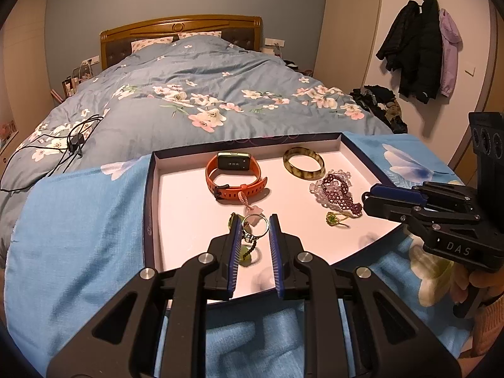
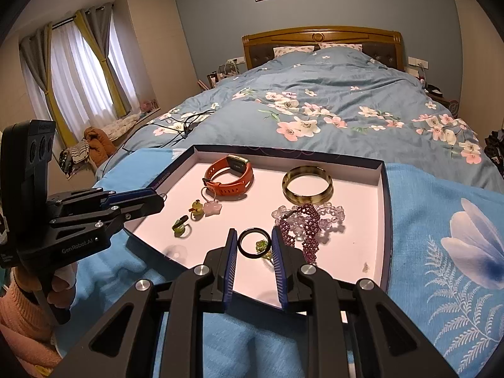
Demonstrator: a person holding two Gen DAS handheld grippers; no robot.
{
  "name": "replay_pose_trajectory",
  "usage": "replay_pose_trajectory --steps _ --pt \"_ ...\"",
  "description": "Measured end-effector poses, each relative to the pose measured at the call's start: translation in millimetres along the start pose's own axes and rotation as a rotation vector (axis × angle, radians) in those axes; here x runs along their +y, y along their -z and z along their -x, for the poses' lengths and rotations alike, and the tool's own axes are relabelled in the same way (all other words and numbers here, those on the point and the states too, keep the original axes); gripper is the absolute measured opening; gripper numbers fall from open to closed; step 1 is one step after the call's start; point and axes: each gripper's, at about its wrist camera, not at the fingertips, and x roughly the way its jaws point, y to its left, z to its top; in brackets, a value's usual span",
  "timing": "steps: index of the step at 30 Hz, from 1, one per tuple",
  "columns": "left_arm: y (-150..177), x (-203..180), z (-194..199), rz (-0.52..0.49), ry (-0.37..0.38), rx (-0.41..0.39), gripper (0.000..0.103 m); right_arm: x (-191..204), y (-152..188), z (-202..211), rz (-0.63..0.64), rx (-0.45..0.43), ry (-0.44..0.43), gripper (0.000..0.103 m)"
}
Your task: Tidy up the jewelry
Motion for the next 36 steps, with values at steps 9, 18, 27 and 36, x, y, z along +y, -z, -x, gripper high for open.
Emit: replay_pose_trajectory --steps 9,18,27,36 --pt "-0.1 2.0 -7.4 0.01 -0.012 0.013 0.018 -3.3 -2.7 -6.1 0.0 0.009 0.01 0.02" --pt "-1.7 3.1 -14.3 0.016 -0.031 0.023 0.018 -4.4 -4.2 -12.2 0.0 0.024 0.02 0.02" --pt "-2.4 4.8 -21.0 0.018 -0.043 0.036 0.018 -5.7 -4.4 -14.5 0.002 0.029 0.027 0.02" --pt "-4.5 4.7 -25.9 0.02 -0.057 0.043 0.018 -8.9 -4.8 -20.6 0.004 0.041 0.042 0.02"
